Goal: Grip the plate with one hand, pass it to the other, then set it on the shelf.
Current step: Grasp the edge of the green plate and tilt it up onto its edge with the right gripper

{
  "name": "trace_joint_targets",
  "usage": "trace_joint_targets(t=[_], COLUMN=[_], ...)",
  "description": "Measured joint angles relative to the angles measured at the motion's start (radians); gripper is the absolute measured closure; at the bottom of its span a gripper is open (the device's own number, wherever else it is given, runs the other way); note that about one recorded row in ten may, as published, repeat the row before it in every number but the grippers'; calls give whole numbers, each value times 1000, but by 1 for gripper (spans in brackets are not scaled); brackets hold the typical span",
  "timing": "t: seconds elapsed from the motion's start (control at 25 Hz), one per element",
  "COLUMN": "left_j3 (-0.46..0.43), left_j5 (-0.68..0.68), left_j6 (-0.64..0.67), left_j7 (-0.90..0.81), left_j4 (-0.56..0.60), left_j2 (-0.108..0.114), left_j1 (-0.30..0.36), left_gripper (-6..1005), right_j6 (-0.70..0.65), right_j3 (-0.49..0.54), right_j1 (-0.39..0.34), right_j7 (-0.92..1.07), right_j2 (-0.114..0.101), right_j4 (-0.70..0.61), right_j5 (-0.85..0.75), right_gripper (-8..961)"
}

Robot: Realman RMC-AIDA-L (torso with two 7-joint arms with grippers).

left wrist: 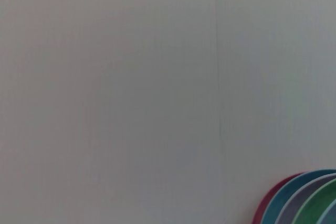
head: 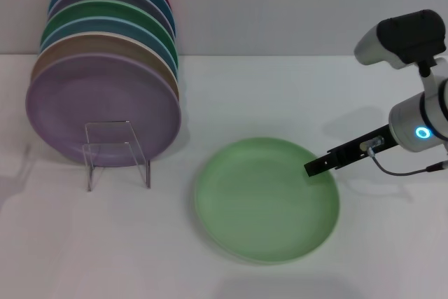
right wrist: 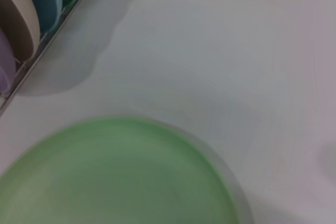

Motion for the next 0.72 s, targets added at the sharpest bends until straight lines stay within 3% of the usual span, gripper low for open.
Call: trace_joint_targets(t=[0.36,0.72], left_j3=[2,14], left_j5=[0,0], left_j6=[-1,-1], left_j7=[1,1], left_j4=[0,-2], left_j2=[0,0], left_j1=[0,1], left_gripper=[172,172], right_j6=[-16,-26], right_j3=[-38,-48], right_j1=[25,33], right_j7=[2,4], right_j2=[0,0], right_j4=[-50,-81], right_j5=[-1,-3], right_gripper=[121,208])
